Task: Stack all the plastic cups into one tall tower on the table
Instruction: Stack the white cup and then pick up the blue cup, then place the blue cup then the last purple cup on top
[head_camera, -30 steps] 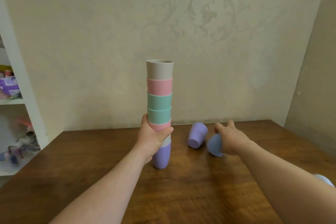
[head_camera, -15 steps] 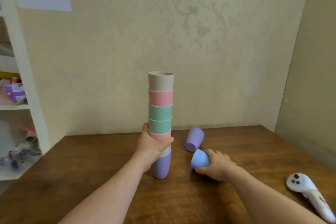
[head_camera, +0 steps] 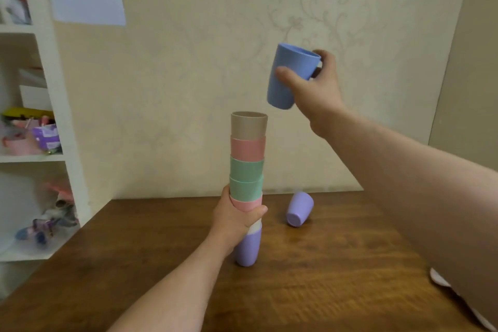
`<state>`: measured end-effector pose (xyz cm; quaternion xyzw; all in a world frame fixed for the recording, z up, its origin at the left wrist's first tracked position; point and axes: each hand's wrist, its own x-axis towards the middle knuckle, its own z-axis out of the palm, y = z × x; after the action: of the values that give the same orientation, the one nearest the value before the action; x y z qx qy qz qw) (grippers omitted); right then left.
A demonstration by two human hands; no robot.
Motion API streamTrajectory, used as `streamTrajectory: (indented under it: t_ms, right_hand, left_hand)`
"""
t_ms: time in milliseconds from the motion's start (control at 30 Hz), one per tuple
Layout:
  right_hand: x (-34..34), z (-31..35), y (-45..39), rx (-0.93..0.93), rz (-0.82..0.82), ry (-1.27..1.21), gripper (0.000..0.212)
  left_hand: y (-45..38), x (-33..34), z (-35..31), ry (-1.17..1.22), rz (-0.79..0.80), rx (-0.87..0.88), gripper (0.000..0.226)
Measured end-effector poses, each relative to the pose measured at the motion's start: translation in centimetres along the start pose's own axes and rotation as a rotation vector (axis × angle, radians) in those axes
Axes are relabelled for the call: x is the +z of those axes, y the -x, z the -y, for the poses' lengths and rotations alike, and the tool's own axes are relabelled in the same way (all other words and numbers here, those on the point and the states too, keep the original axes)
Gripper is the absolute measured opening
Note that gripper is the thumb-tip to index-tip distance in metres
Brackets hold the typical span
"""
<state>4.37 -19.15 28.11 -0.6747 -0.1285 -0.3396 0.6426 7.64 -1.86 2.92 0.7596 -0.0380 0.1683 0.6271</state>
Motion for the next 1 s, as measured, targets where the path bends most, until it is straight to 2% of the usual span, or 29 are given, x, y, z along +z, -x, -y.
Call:
streamTrajectory:
  t_ms: [67, 200, 400, 633, 800, 867, 1000]
  right_hand:
    - [1.3, 1.0, 0.0, -0.001, 0.085, 0.014, 0.079]
    - [3.1, 0.0, 0.8, 0.020, 0.232, 0.113, 0.082]
    - [4.0, -2.6, 1.4, 0.071, 0.293, 0.122, 0.090]
    - [4.0, -4.5, 2.1, 0.190, 0.384, 0.065, 0.080]
    - [4.0, -4.8, 1.9, 0.204, 0.401, 0.089, 0.075]
    - [3.9, -5.1, 1.7, 0.195, 0.421, 0.118, 0.083]
    - [0.8, -7.6, 1.3, 0.174, 0.536, 0.294, 0.117]
  left_hand:
    - [0.1, -0.1, 0.0, -0.004, 0.003, -0.002, 0.082]
    - [0.4, -0.4, 0.0, -0.003, 0.012, -0.005, 0.085]
    - [0.5, -0.4, -0.3, -0.011, 0.042, -0.009, 0.085]
    - [0.4, -0.3, -0.5, -0.012, 0.043, -0.038, 0.098]
    - [0.3, -0.2, -0.4, 0.000, 0.035, -0.045, 0.091]
    - [0.4, -0.1, -0.3, 0.003, 0.036, -0.048, 0.088]
    - [0.4, -0.2, -0.2, 0.032, 0.038, -0.043, 0.082]
